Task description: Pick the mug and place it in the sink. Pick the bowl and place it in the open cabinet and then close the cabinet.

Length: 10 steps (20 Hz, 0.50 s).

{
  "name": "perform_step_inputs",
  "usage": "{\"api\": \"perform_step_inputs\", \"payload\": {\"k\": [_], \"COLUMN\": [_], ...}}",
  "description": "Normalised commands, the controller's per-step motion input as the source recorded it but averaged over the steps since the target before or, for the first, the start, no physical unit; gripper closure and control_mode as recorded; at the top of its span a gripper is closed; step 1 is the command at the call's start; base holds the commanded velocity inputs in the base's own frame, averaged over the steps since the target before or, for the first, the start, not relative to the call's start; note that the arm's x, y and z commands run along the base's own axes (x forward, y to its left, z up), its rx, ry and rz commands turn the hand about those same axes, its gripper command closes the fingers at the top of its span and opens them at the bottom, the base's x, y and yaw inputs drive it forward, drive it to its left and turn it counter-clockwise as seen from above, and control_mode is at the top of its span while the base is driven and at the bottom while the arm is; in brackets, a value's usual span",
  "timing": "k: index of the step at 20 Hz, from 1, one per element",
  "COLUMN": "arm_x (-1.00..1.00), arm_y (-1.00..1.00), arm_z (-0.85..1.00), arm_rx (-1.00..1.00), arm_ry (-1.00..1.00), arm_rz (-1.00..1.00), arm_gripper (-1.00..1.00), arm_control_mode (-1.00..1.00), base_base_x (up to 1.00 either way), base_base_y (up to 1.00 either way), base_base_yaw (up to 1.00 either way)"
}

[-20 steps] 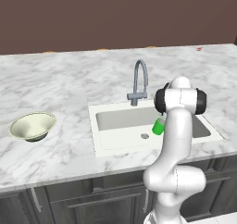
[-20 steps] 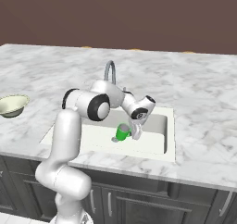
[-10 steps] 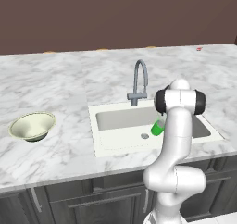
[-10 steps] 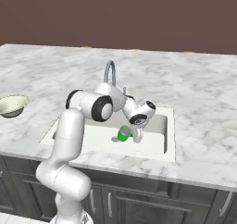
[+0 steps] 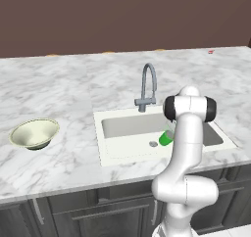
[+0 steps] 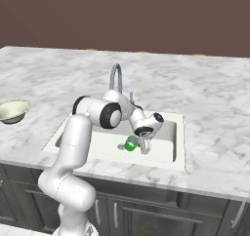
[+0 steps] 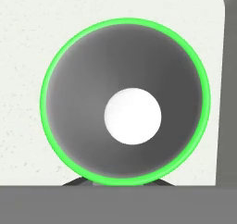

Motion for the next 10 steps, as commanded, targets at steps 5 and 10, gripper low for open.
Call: {"api": "perform_step_inputs", "payload": {"k": [5, 10], "arm_x": [0.19, 0.27], "arm_y": [-0.04, 0.0], "arm_z": [-0.08, -0.07], "arm_rx": [0.0, 0.0], "arm_ry": [0.01, 0.06], "arm_rz": [0.0, 0.0], "arm_gripper": [1.0, 1.0], "arm_control_mode": [-1.0, -1.0], "base_base_x": [0.0, 0.0], "base_base_y": [0.0, 0.0], "base_base_yaw": [0.0, 0.0]}}
